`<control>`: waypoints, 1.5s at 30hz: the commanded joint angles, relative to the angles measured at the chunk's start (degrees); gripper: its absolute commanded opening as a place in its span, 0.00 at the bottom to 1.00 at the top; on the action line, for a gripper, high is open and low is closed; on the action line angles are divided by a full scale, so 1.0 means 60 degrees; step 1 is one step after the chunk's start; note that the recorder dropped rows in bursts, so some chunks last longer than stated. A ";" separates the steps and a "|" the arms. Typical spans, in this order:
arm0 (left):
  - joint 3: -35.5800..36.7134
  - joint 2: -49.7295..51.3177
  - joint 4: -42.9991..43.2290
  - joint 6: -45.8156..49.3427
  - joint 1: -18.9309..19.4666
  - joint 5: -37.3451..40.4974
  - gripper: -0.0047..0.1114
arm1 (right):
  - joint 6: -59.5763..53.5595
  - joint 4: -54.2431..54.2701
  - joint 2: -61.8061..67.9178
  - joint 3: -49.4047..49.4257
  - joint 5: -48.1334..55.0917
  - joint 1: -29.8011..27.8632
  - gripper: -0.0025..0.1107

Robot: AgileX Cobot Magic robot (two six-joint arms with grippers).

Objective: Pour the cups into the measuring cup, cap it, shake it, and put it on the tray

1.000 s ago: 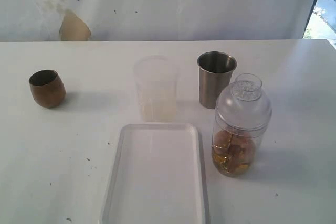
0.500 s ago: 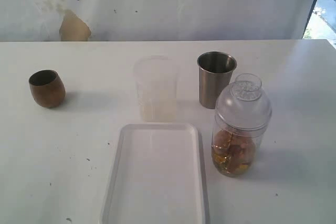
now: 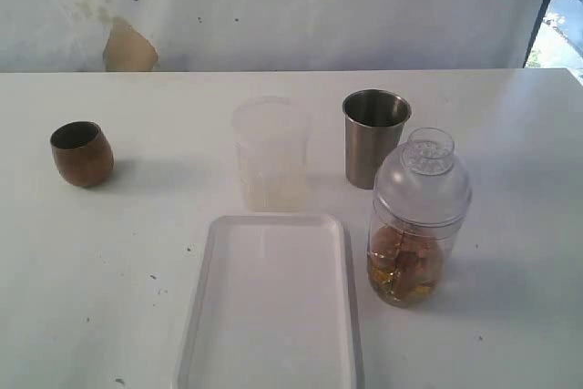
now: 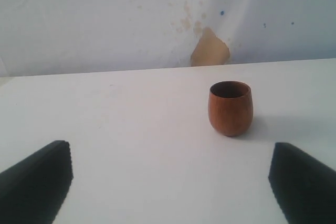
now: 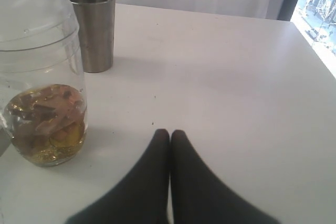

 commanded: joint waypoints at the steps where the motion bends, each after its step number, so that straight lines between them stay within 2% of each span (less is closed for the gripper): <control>1: 0.0055 -0.0044 0.0067 -0.0054 -0.0012 0.0069 0.54 | 0.0025 -0.0027 -0.0059 0.0049 -0.0025 -0.0045 0.02; 4: 0.0055 -0.0044 0.0067 -0.0054 -0.0012 0.0069 0.10 | 0.0025 -0.0027 -0.0059 0.0049 -0.0025 -0.0045 0.02; 5: 0.0055 -0.0044 0.0110 0.0010 -0.0012 0.0069 0.05 | 0.0025 -0.0027 -0.0059 0.0049 -0.0025 -0.0045 0.02; 24: 0.0055 -0.0044 0.0110 -0.0008 -0.0012 -0.0077 0.05 | 0.0025 -0.0027 -0.0059 0.0049 -0.0025 -0.0045 0.02; 34: 0.0055 -0.0044 0.0110 -0.0008 -0.0012 -0.0077 0.05 | -0.0371 -0.0608 -0.0059 0.0049 -0.0249 -0.0045 0.02; 36: 0.0055 -0.0044 0.0110 -0.0008 -0.0012 -0.0077 0.05 | -0.0349 -0.0588 -0.0059 0.0049 -0.0849 -0.0045 0.02; 39: 0.0055 -0.0044 0.0110 -0.0008 -0.0012 -0.0077 0.05 | -0.0034 -0.0188 -0.0059 0.0049 -0.4055 -0.0045 0.02; 41: 0.0055 -0.0044 0.0110 -0.0008 -0.0012 -0.0077 0.05 | 0.1398 0.0342 -0.0059 0.0049 -0.6245 -0.0028 0.02; 45: 0.0055 -0.0044 0.0069 -0.0008 -0.0012 -0.0074 0.05 | 0.3739 0.0435 -0.0059 0.0049 -0.8317 -0.0028 0.02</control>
